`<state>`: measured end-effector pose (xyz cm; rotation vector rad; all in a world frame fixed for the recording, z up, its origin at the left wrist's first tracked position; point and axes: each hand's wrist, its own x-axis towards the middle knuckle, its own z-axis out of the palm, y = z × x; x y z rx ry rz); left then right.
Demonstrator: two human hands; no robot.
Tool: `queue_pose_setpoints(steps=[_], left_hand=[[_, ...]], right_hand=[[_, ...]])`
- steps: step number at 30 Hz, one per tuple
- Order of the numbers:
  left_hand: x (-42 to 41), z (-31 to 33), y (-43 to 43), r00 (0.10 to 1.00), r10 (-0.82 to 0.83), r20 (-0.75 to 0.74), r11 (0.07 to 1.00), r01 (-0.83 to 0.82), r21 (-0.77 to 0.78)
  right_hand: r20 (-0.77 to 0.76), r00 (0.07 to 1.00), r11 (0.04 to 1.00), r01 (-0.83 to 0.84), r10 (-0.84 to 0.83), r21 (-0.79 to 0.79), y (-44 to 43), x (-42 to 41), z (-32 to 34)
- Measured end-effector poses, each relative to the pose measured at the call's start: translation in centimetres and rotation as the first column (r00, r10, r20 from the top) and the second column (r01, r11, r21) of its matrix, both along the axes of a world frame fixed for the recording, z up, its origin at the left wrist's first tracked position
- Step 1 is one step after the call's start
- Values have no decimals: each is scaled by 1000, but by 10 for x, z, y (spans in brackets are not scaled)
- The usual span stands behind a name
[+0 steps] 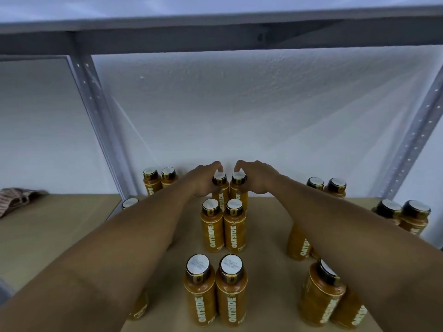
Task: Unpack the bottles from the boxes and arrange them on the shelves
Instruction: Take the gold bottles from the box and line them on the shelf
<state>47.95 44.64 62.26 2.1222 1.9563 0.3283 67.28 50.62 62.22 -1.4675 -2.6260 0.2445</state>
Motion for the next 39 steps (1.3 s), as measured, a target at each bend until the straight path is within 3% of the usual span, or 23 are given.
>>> queue_pose_setpoints(steps=[22,39], left_hand=[[-20,-10,20,992,1,130,999,-6,38],[-21,-13,21,994,-15,112,998,8,56]], right_hand=[[-89,996,999,14,-11,37,15,-12,-9],[-71,997,1000,-17,19,26,14,-7,-9]])
